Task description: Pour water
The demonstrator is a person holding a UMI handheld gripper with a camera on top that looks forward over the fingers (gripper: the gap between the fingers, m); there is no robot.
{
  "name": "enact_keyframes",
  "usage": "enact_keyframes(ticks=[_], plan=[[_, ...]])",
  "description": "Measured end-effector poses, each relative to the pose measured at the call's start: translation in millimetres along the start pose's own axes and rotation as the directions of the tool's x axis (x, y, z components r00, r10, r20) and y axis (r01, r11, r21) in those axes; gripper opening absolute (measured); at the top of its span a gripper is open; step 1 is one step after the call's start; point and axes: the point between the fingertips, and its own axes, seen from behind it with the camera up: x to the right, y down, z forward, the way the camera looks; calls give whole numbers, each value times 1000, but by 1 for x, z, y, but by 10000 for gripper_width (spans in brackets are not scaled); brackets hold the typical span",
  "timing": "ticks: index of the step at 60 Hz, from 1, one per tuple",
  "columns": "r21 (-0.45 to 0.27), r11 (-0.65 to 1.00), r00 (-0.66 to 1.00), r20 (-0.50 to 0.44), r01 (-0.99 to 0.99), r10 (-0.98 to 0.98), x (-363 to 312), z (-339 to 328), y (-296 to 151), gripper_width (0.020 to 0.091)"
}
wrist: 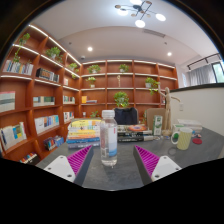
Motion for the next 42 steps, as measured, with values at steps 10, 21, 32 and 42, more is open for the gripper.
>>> enact_keyframes(ticks=[10,21,32,42], plan=[[4,999,998,48,-52,51,-11,65,-15,859],[-78,997,999,36,-22,25,-8,121,8,851],[-71,997,998,59,25,-21,-14,146,11,516],[-68,997,998,58,32,-28,-13,146,11,351]])
